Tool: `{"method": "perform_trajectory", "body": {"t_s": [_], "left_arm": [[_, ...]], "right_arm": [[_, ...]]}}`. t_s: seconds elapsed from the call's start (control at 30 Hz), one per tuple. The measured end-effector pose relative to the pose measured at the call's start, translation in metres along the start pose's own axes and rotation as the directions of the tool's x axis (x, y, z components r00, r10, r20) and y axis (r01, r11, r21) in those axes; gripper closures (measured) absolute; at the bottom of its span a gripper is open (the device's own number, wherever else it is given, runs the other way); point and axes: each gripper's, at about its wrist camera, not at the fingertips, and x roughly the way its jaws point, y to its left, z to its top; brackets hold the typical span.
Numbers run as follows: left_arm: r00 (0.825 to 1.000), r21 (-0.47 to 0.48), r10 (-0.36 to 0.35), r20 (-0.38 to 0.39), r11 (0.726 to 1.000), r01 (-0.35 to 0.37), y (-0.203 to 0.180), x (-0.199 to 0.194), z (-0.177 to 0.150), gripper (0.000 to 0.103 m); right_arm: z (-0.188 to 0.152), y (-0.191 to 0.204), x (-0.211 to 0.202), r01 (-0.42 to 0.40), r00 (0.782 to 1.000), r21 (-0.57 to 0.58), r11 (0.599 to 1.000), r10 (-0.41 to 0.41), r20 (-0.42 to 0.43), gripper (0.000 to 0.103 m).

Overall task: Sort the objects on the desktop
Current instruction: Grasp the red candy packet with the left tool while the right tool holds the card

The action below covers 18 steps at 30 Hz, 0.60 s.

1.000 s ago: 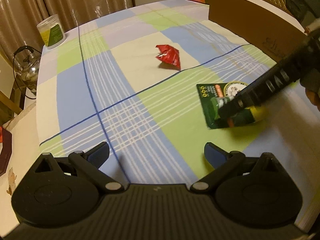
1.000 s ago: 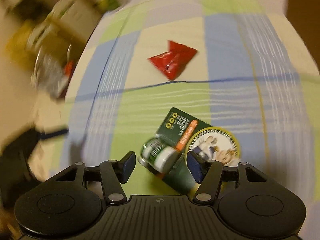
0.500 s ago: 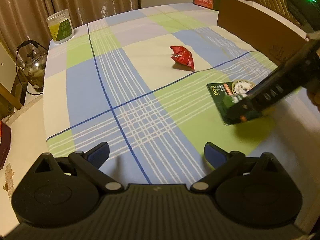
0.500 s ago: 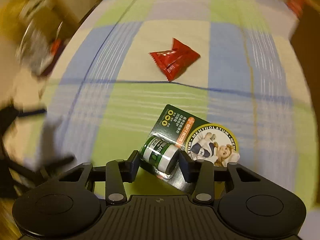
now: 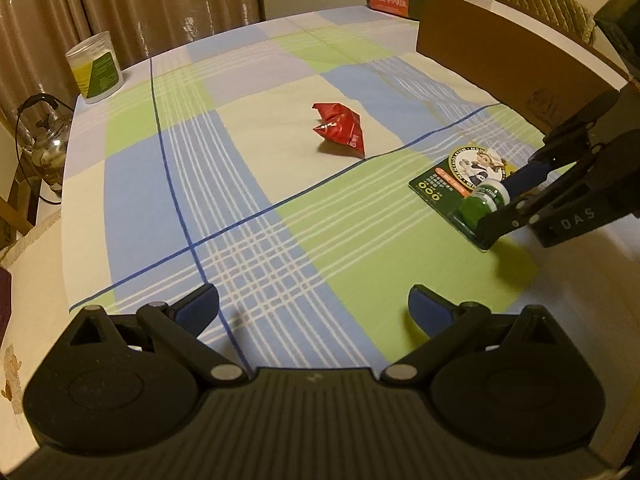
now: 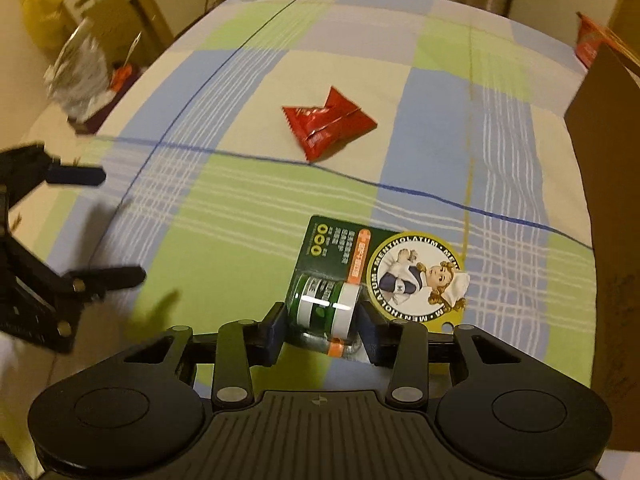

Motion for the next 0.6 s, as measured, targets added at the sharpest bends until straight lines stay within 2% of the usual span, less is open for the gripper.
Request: {"method": "perform_trajectory", "body": {"t_s": [0.13, 0.3, 0.33, 0.5, 0.6], "left_arm": [[1.0, 0.008, 0.004, -0.005, 1.0, -0.004, -0.005, 0.004, 0.005, 0.004], [1.0, 0.017, 0.002, -0.004, 1.0, -0.002, -0.012, 0.009, 0.013, 0.004], [1.0, 0.019, 0.0, -0.003, 1.0, 0.0, -0.014, 0.01, 0.016, 0.004], [1.0, 0.042, -0.006, 0.017, 0.999, 0.006, -0.021, 0.018, 0.033, 0.004], [0.999, 0.048, 0.002, 0.038, 0.999, -0.004, -0.024, 0.026, 0.049, 0.007]], "right_arm": [[0.007, -0.005, -0.001, -0.016, 1.0, 0.072, 0.997, 0.015, 0.009, 0.061], [0.009, -0.008, 0.001, -0.011, 1.0, 0.026, 1.0, 0.011, -0.009, 0.062], [0.008, -0.011, 0.001, -0.013, 1.0, 0.02, 1.0, 0.013, -0.013, 0.068], [0.005, -0.028, -0.013, -0.02, 1.0, -0.038, 0.999, 0.02, -0.003, 0.069], [0.002, -0.038, -0.023, -0.016, 1.0, -0.063, 0.998, 0.017, 0.015, 0.069]]}}
